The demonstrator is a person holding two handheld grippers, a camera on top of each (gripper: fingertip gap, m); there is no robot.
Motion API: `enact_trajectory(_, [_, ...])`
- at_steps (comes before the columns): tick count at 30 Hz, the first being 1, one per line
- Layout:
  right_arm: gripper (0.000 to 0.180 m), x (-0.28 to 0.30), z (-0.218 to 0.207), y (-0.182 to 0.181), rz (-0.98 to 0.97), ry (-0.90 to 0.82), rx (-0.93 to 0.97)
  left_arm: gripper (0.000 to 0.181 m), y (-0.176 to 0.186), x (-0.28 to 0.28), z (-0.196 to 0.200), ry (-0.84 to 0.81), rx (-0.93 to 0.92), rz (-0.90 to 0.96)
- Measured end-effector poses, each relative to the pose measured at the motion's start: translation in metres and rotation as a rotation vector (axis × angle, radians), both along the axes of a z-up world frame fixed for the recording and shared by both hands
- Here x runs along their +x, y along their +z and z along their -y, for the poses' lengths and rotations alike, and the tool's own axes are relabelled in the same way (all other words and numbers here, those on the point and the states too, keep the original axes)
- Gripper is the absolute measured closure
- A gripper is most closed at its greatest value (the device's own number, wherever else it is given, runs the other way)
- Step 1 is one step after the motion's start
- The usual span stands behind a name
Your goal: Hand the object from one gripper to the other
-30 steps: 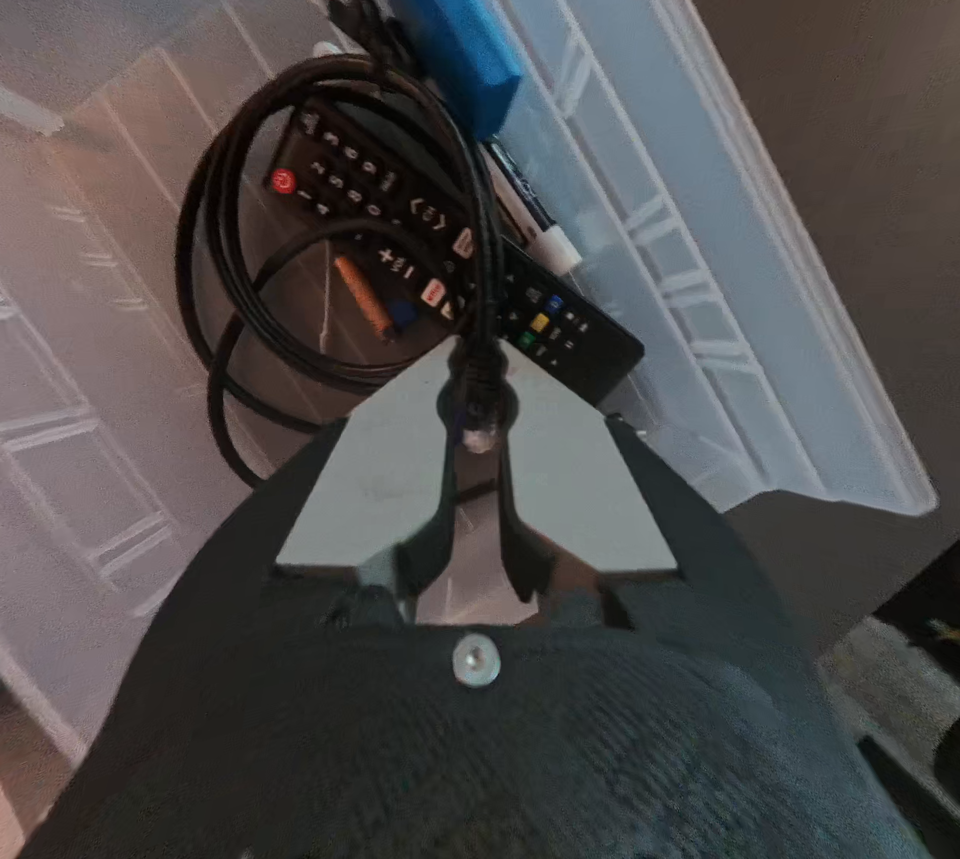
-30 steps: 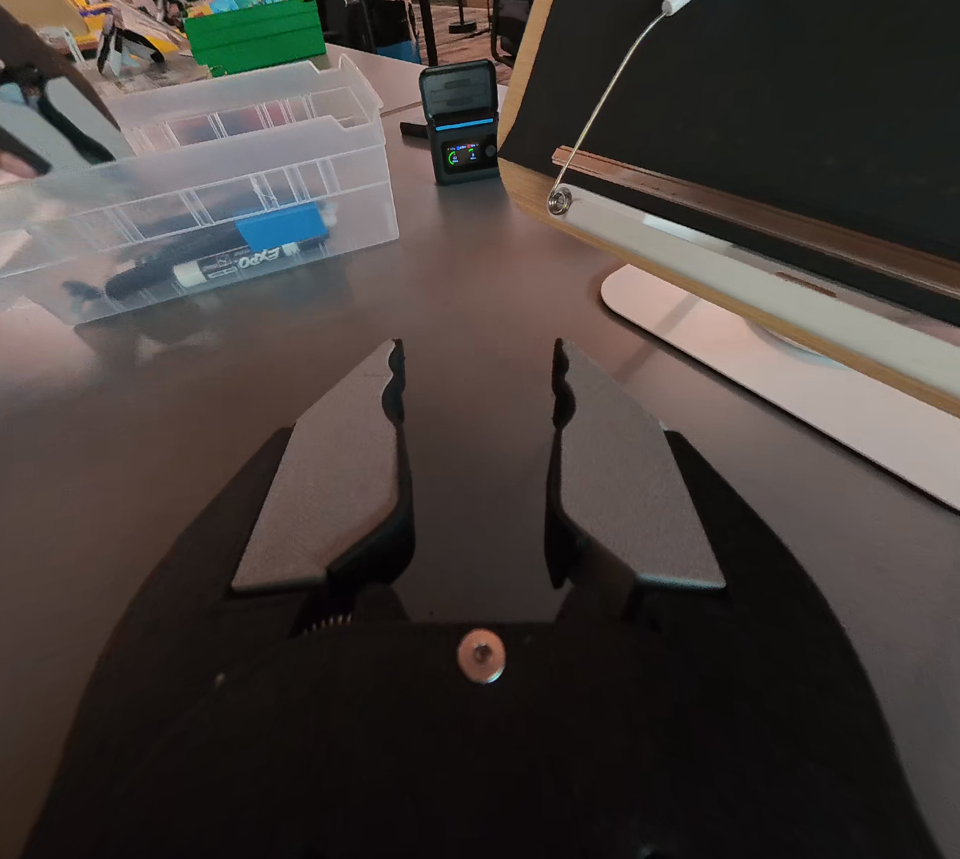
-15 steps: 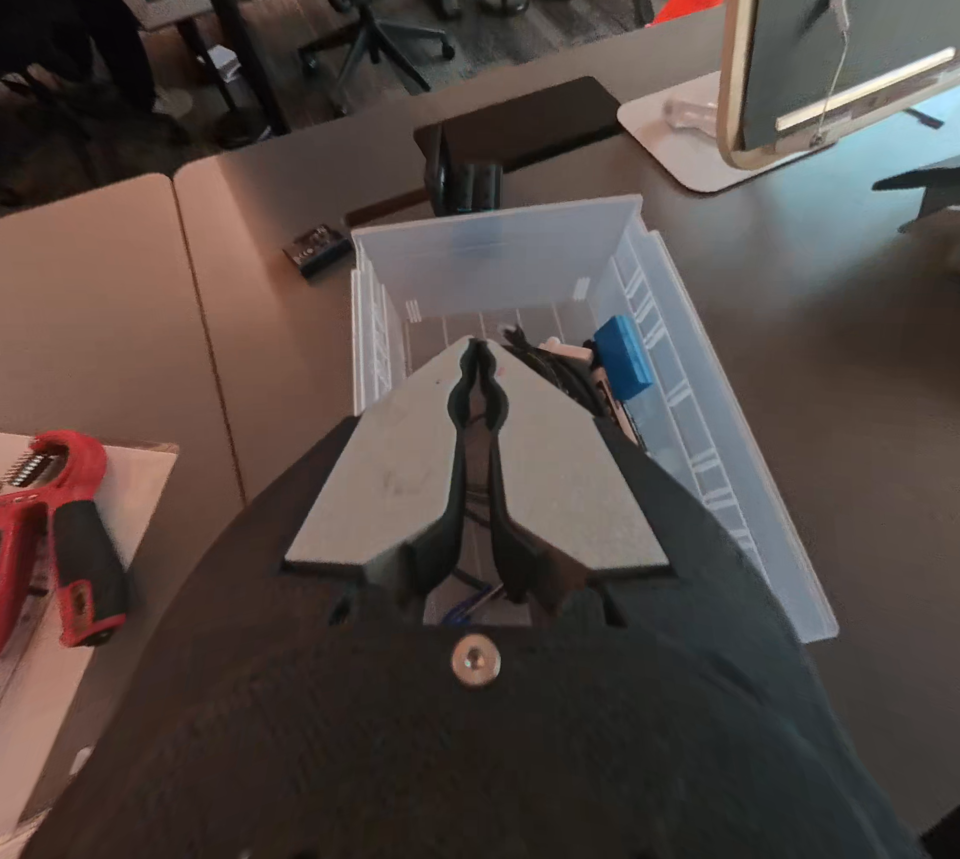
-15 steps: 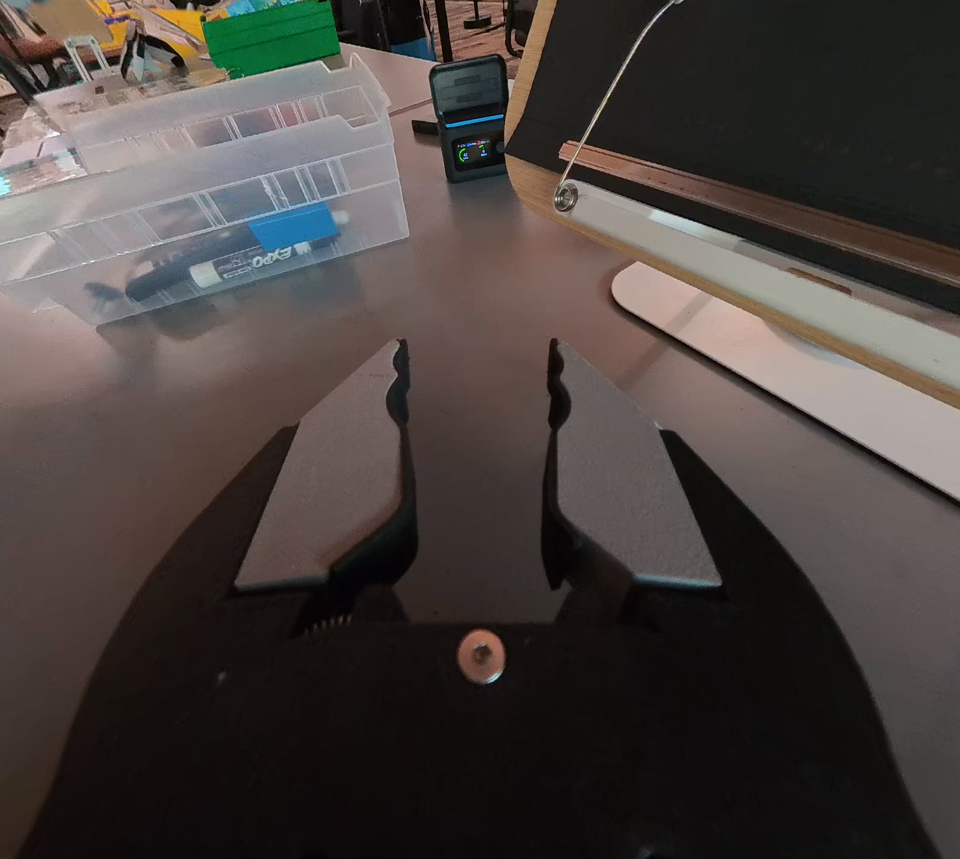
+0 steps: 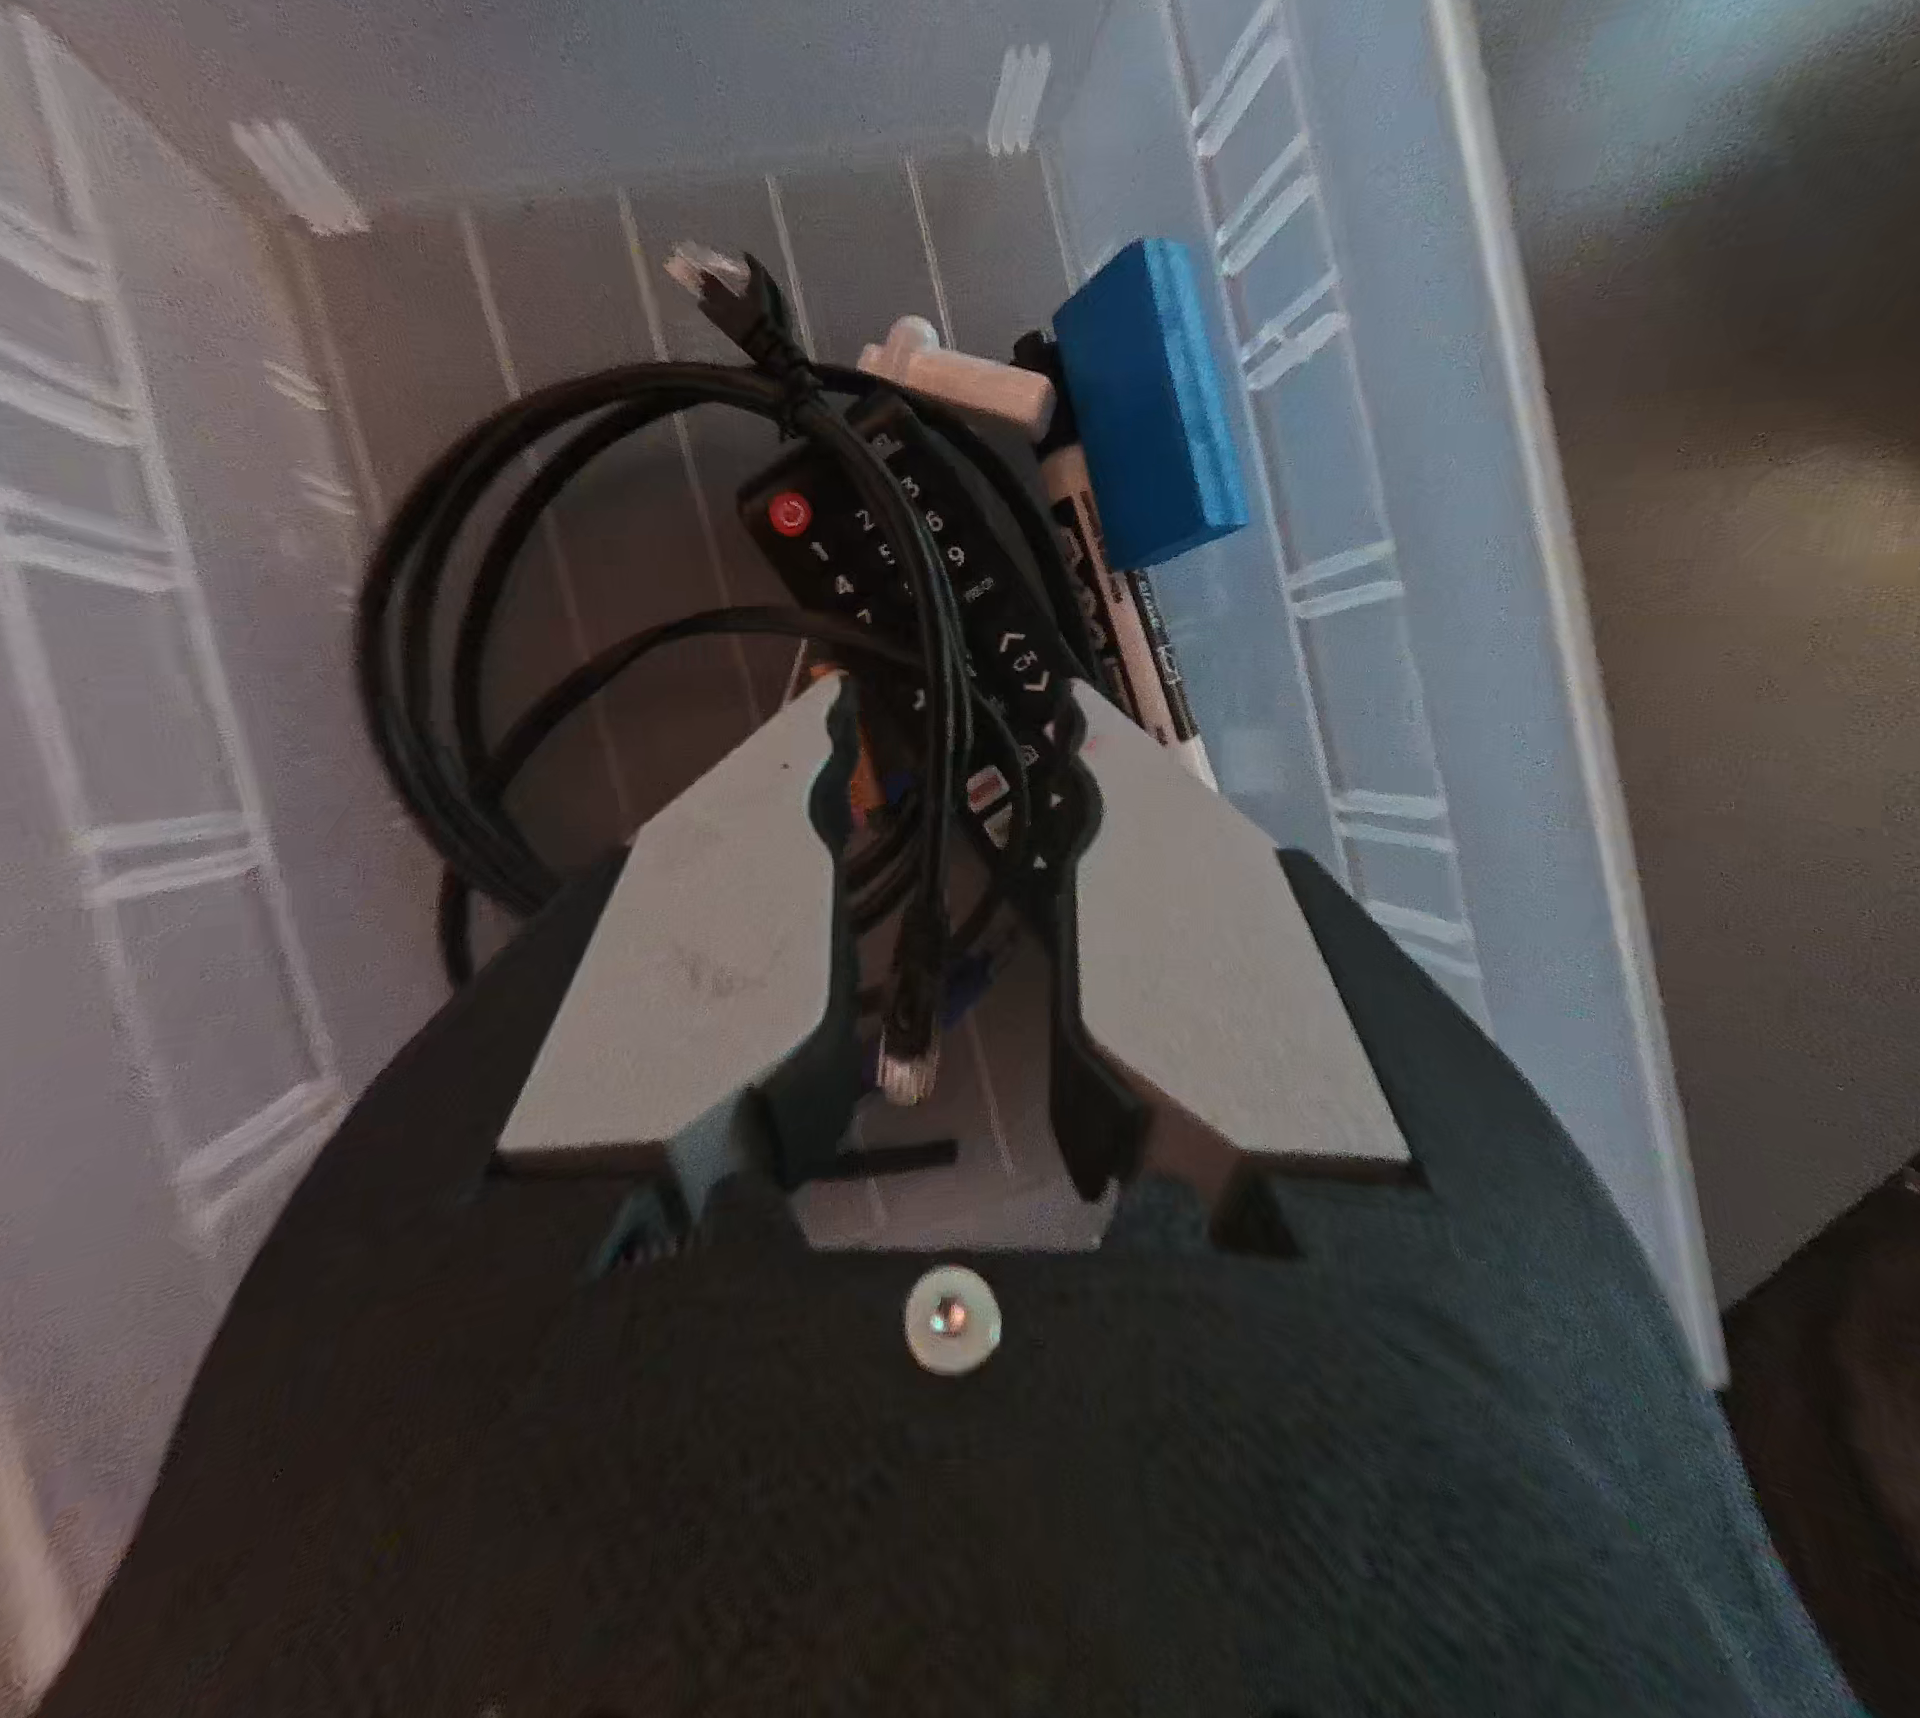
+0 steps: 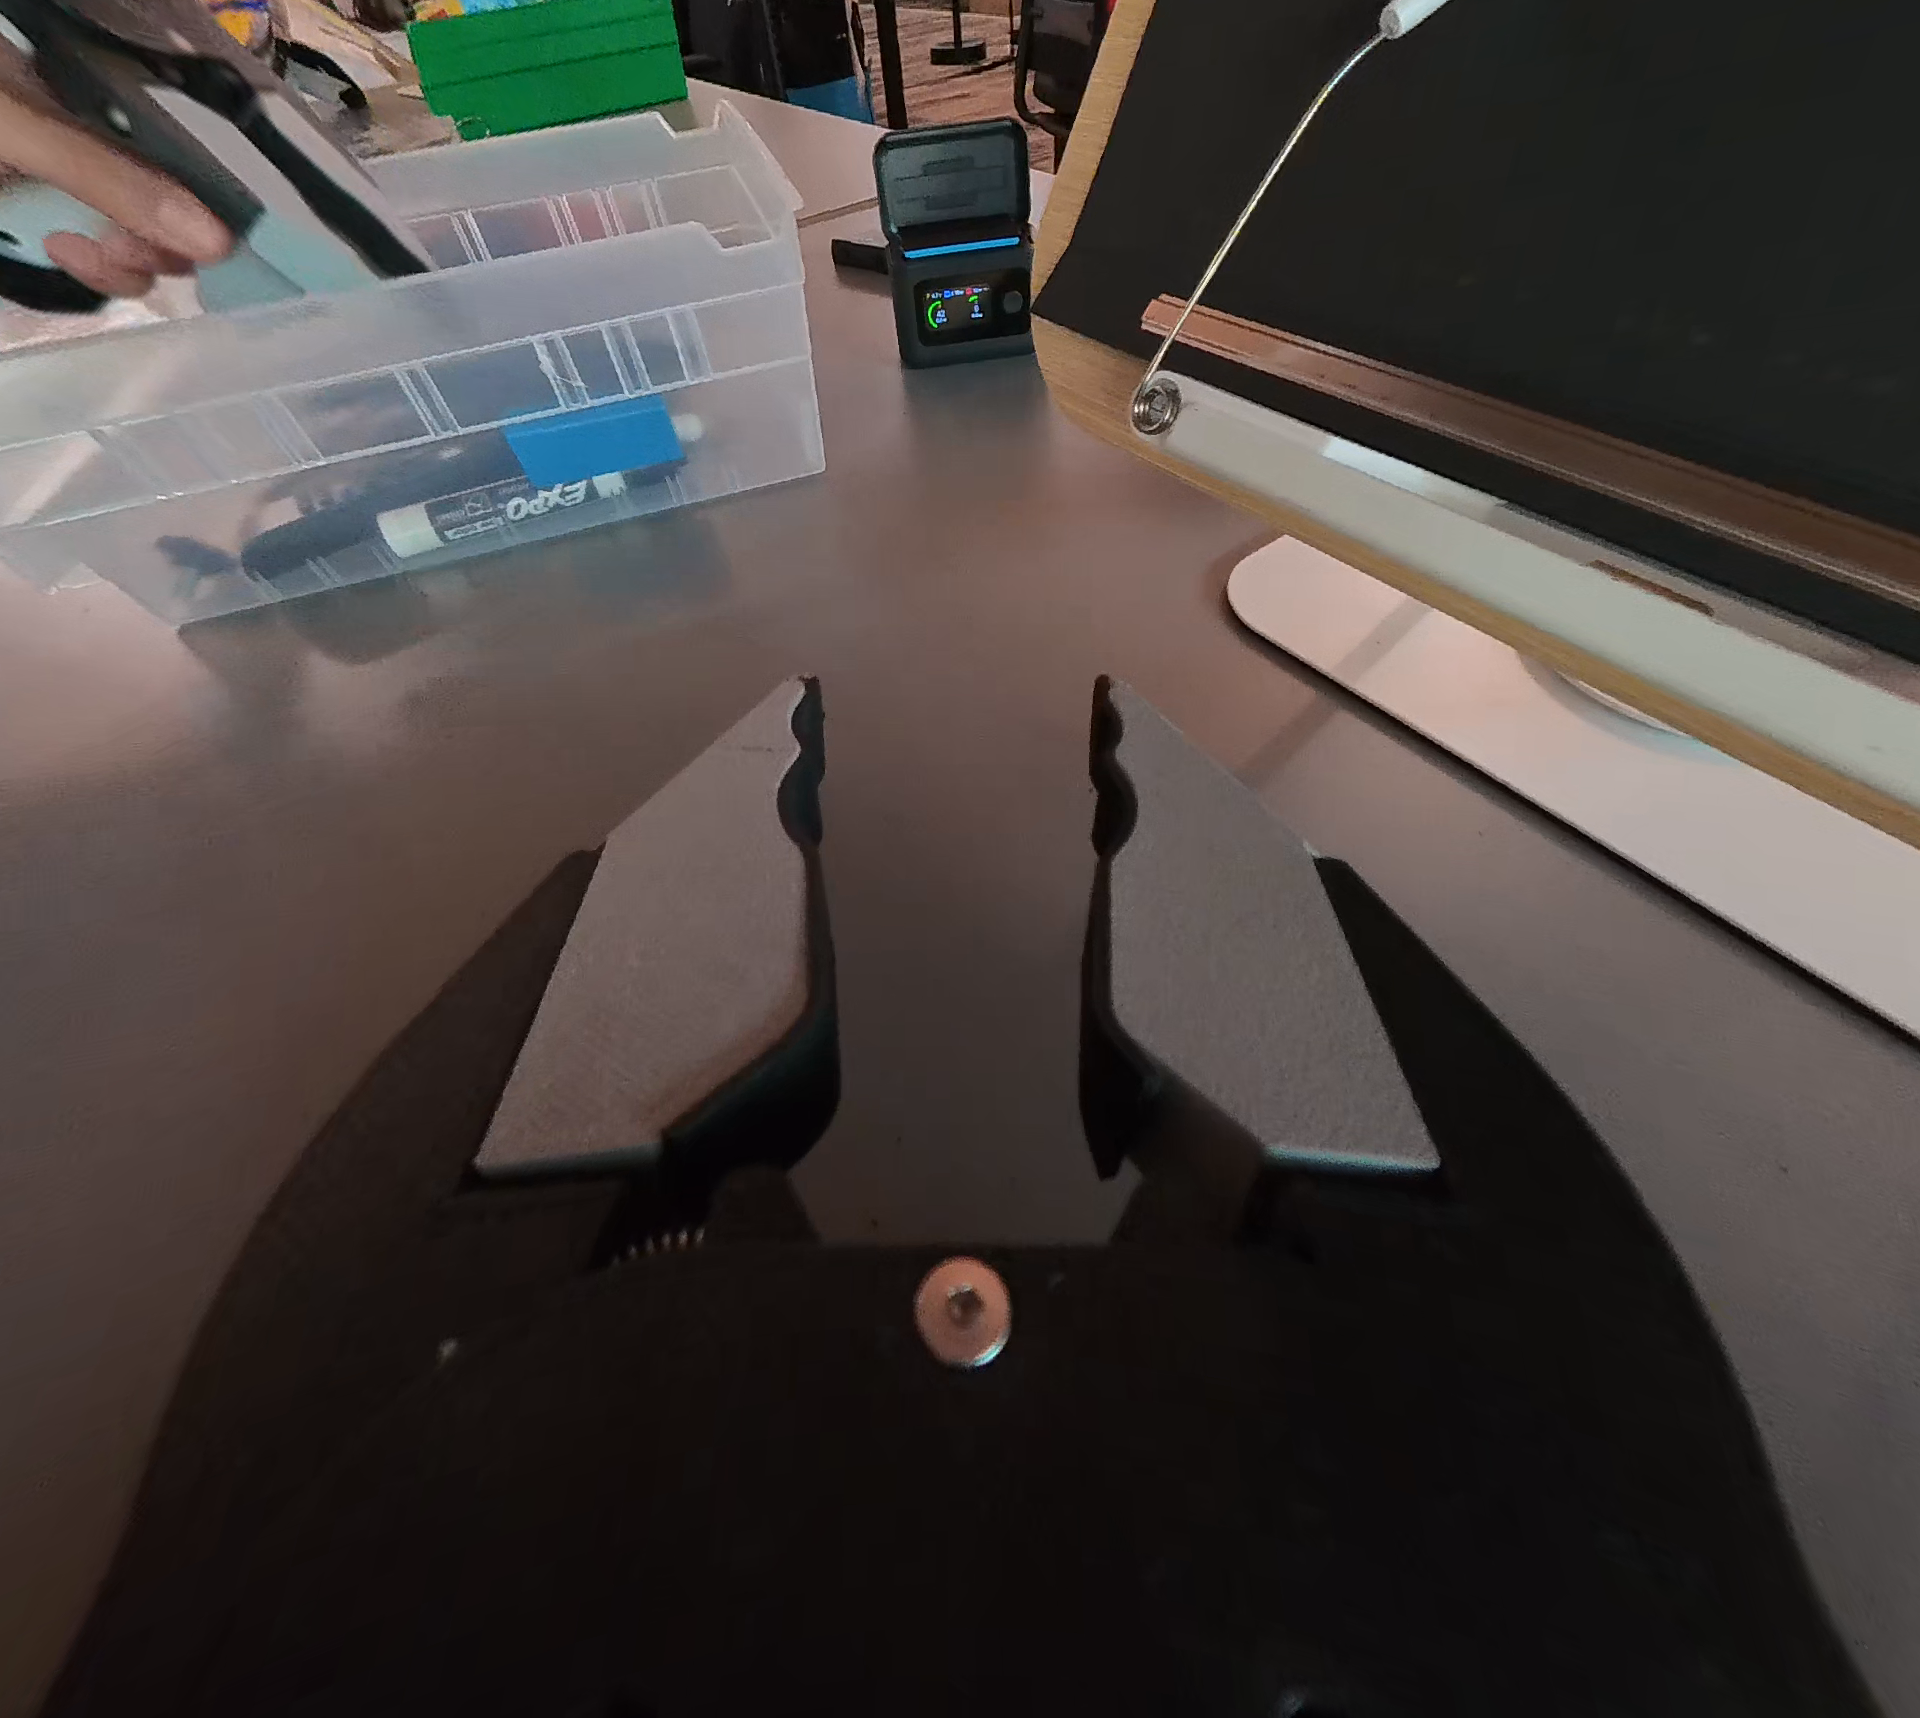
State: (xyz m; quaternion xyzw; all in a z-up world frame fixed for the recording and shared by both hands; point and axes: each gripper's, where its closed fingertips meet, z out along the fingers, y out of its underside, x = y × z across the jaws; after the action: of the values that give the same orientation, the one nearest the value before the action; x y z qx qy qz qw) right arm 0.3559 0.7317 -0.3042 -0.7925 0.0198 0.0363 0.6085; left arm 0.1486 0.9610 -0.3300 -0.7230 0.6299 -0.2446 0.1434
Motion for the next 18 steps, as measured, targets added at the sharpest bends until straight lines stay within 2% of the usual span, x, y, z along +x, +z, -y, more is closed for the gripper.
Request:
enact_trajectory(3, [0.132, 0.001, -0.001, -0.002, -0.02, 0.006, -0.009, 0.152, -0.021, 0.002, 0.0, -0.008, -0.013, -0.077])
enact_trajectory(4, [0.132, 0.001, -0.001, -0.002, -0.027, 0.007, -0.009, 0.162, -0.025, 0.003, -0.003, -0.01, 0.005, -0.09])
enact_trajectory(7, [0.133, 0.001, -0.001, -0.001, -0.04, 0.011, -0.006, 0.172, -0.014, 0.009, -0.005, -0.031, 0.015, -0.052])
enact_trajectory(11, [0.133, 0.0, -0.001, -0.002, -0.051, 0.023, -0.013, 0.174, 0.031, 0.009, -0.011, -0.063, 0.019, 0.085])
enact_trajectory(15, [0.135, 0.0, -0.001, -0.001, -0.053, 0.025, -0.008, 0.175, 0.093, 0.004, -0.037, 0.046, 0.03, 0.302])
enact_trajectory(18, [0.135, 0.0, -0.001, -0.001, -0.054, 0.025, -0.007, 0.175, 0.125, 0.001, -0.034, 0.065, -0.052, 0.421])
